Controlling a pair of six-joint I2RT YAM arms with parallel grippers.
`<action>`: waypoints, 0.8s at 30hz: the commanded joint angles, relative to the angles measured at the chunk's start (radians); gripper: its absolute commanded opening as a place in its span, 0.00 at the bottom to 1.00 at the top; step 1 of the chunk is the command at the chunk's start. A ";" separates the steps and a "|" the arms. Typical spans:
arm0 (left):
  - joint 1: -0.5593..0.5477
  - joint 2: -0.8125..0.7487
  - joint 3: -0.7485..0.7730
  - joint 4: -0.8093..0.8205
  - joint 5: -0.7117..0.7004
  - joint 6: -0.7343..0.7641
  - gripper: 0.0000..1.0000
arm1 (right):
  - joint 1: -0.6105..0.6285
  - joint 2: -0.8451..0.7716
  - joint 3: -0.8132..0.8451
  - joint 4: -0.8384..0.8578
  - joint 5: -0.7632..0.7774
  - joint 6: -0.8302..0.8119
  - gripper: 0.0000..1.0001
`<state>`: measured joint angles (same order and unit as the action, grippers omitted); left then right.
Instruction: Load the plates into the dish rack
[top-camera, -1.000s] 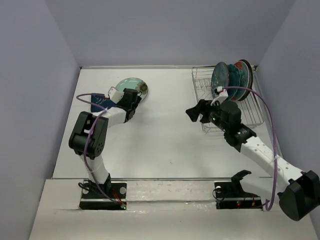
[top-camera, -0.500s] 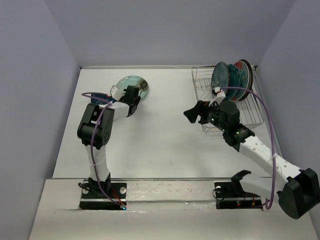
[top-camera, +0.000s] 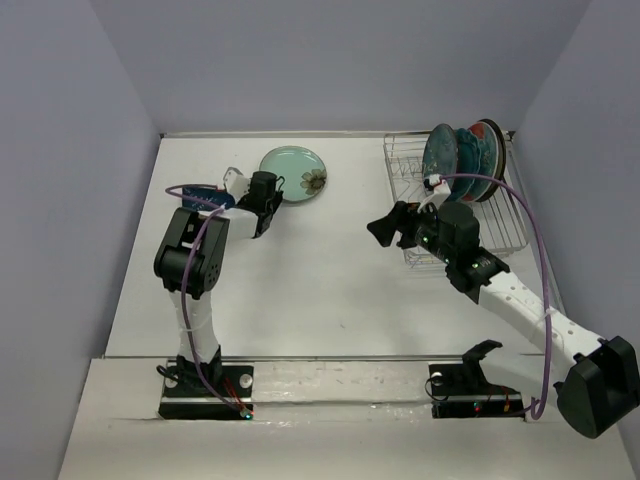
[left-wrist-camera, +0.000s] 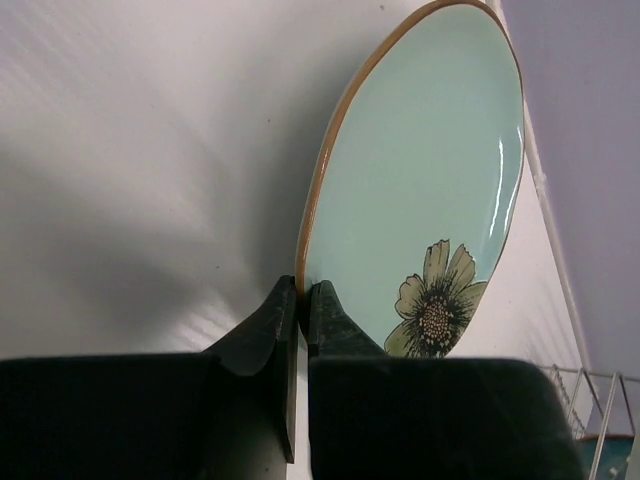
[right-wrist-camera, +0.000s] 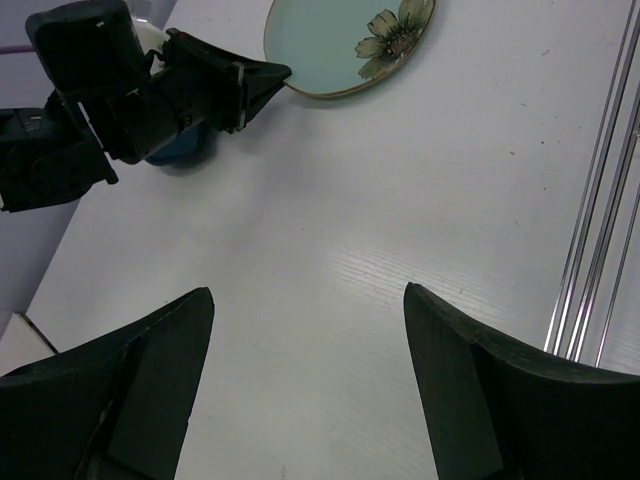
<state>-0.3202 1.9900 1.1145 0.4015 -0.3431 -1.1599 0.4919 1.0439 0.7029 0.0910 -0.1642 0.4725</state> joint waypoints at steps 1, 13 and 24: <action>-0.010 -0.144 -0.122 0.063 -0.022 0.163 0.06 | 0.007 0.013 0.013 0.056 -0.017 0.011 0.82; -0.008 -0.552 -0.444 0.341 0.182 0.190 0.06 | 0.016 0.244 0.179 0.044 -0.136 0.077 0.84; -0.003 -0.954 -0.639 0.333 0.339 0.198 0.06 | 0.016 0.447 0.348 0.007 -0.167 0.109 0.88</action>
<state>-0.3252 1.2015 0.4992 0.5274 -0.0799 -0.9409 0.4992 1.4845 0.9737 0.0864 -0.3134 0.5728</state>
